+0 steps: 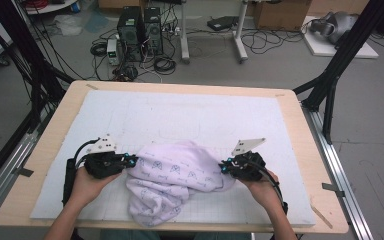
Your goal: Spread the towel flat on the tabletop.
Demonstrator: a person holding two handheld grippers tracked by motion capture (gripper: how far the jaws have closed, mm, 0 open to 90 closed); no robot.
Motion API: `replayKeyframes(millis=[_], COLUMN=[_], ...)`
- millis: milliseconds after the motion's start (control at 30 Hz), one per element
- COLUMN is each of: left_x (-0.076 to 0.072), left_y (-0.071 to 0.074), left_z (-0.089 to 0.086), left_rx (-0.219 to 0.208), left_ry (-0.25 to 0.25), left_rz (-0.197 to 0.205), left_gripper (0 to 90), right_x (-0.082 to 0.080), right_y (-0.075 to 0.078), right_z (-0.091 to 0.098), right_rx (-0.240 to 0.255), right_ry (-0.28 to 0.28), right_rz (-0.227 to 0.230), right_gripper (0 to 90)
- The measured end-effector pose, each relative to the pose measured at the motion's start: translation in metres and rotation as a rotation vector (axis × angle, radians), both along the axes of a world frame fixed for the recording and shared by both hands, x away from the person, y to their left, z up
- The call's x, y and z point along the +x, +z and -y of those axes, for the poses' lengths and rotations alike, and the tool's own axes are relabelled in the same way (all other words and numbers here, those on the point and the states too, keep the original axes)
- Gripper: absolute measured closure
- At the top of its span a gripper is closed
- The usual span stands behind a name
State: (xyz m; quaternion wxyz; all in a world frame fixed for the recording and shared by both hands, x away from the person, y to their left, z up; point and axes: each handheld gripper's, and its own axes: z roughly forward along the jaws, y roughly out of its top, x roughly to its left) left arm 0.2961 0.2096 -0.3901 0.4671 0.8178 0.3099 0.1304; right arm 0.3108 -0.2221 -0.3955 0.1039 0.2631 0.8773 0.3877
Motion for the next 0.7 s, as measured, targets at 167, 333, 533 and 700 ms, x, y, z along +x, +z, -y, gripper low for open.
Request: replayKeyframes(millis=[167,333,533,700], left_x=[-0.003,0.006,0.083,0.160], left_y=[0.042,0.058,0.079,0.121], left_z=[0.001,0.002,0.021,0.039], left_rx=[-0.046,-0.020,0.014,0.142], left_ry=[0.078,0.139,0.232,0.407], left_rz=[0.143,0.195,0.194,0.181], left_gripper=[87.3,87.3,87.6,59.6], right_x=[0.001,0.008,0.063,0.136], right_y=[0.039,0.056,0.080,0.143], right_z=[0.007,0.012,0.007,0.005], right_rx=[0.043,0.053,-0.007,-0.028], right_ry=[-0.009,-0.018,-0.047,-0.302], right_rz=[0.088,0.112,0.105,0.214], right_gripper=[83.7,83.7,84.9,58.1])
